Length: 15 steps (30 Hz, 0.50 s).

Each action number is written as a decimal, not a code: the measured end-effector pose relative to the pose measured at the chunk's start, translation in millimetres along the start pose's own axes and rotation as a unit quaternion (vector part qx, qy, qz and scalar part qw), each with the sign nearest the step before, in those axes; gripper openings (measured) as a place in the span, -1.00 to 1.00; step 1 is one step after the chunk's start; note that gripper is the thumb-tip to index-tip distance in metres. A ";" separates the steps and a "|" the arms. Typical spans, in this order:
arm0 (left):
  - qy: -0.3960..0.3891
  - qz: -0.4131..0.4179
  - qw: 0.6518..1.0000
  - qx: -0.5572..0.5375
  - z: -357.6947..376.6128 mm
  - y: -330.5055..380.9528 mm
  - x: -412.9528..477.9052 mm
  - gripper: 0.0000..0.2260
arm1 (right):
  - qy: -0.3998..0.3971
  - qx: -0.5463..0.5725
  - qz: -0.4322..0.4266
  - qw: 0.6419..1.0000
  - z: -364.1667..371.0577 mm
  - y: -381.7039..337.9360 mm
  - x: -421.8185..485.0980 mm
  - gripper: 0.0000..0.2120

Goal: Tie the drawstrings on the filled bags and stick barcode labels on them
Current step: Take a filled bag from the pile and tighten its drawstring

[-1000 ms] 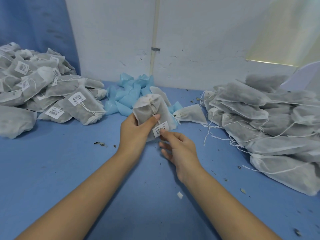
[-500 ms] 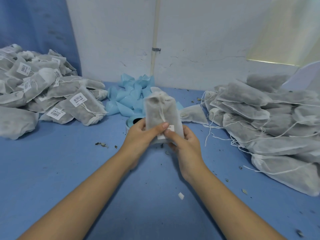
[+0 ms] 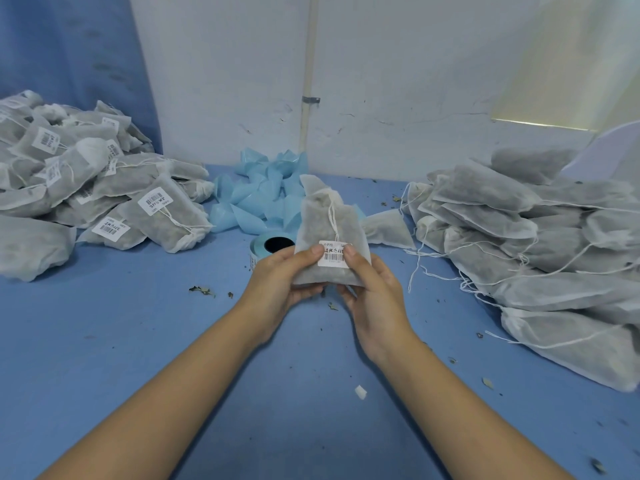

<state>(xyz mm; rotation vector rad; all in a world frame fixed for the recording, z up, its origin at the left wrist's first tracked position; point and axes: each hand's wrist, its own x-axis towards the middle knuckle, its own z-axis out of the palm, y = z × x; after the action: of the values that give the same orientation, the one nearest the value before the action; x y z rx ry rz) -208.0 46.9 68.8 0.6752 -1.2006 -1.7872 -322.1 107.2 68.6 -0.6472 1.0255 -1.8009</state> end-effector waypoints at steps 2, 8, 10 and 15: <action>0.012 0.022 0.997 0.073 1.3 -2.8 -0.1 -0.84 | 0.015 -0.024 -0.017 0.999 -0.4 0.0 0.5 -0.96; 0.009 0.079 0.987 0.138 3.5 -7.9 -1.5 -0.79 | 0.012 -0.026 -0.001 1.000 0.2 3.5 1.0 -0.95; -0.008 0.076 0.987 0.142 2.4 -6.0 -1.7 -0.78 | 0.005 -0.009 0.009 1.000 0.5 4.0 1.0 -0.96; -0.031 0.040 0.982 0.182 1.2 -1.6 -2.5 -0.75 | 0.020 -0.017 0.008 1.000 -2.2 4.2 3.2 -0.94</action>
<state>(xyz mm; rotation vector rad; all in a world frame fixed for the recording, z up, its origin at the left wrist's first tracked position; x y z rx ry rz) -208.3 49.9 67.8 0.7696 -1.5961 -1.5449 -323.1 104.2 63.9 -0.6236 1.0872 -1.7916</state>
